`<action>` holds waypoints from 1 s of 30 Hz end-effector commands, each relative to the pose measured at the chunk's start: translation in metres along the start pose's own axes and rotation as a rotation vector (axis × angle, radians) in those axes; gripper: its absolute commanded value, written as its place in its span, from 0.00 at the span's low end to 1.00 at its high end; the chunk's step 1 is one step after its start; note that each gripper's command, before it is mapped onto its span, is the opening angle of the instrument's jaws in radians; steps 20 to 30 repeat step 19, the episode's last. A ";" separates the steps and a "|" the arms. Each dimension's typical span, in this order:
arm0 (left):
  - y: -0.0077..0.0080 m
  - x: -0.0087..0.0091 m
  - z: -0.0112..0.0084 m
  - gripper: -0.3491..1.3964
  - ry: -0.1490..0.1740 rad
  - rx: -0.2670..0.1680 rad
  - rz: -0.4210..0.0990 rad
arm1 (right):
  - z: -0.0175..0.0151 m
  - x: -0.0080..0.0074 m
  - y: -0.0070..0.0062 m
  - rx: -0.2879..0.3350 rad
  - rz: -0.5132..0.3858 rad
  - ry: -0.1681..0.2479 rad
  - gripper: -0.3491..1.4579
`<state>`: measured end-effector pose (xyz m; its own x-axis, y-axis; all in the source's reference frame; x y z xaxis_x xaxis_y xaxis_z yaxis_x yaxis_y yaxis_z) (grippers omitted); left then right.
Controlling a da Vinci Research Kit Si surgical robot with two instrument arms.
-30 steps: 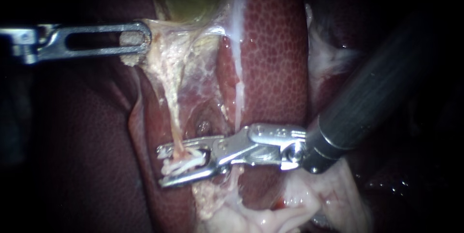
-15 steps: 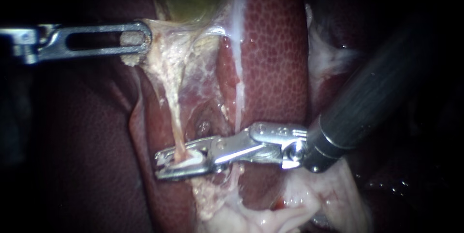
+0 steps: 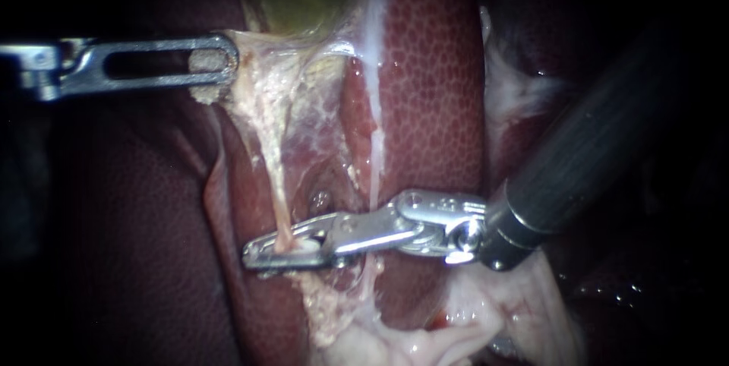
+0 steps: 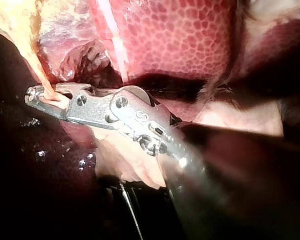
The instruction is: Clipping second clip left tube
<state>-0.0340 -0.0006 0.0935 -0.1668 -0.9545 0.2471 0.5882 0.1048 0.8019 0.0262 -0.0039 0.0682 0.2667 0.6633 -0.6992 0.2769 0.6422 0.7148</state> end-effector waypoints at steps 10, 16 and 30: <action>0.0000 0.0000 0.0000 0.00 0.000 0.000 0.000 | -0.0002 0.0000 -0.0002 -0.001 -0.001 -0.003 0.00; 0.0000 0.0000 0.0000 0.00 0.000 0.000 0.000 | -0.0002 0.0000 -0.0002 0.000 0.005 -0.003 0.00; 0.0000 0.0000 0.0000 0.00 0.000 0.000 0.000 | -0.0002 0.0000 -0.0002 0.001 0.005 -0.003 0.00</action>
